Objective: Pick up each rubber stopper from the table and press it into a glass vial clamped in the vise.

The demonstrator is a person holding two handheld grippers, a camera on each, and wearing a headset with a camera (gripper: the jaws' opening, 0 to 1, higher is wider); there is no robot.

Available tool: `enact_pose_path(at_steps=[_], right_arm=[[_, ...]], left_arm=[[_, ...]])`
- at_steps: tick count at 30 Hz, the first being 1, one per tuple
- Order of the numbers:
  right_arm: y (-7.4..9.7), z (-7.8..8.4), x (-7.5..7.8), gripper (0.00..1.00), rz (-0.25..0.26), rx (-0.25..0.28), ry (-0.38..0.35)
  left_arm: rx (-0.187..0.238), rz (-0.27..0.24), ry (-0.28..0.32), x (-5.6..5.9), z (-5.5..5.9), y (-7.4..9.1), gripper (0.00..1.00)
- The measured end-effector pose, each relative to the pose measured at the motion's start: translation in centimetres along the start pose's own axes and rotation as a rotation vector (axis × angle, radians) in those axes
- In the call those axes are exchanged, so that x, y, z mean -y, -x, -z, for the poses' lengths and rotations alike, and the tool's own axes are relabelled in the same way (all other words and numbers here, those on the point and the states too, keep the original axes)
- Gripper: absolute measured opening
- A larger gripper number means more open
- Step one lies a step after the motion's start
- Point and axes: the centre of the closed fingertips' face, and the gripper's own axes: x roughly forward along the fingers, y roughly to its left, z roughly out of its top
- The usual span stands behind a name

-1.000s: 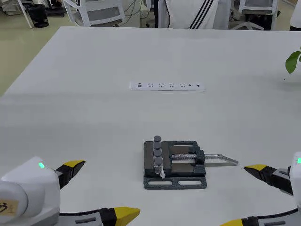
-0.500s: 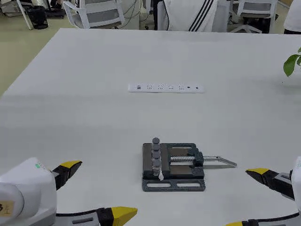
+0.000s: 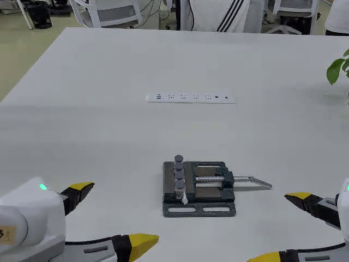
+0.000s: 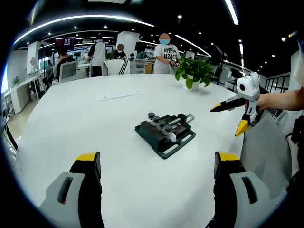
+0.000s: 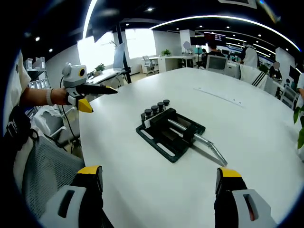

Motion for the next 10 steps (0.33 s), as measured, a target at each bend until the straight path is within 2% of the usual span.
enact_pose_path(at_steps=[4, 10], right_arm=[[-0.05, 0.07, 0.18, 0.98, 0.002, 0.0, -0.001], [-0.27, 0.15, 0.47, 0.98, 0.004, 0.012, -0.009]], left_arm=[[-0.003, 0.0, -0.001, -0.34, 0.29, -0.01, 0.99], [0.001, -0.008, 0.001, -0.31, 0.13, 0.04, 0.99]])
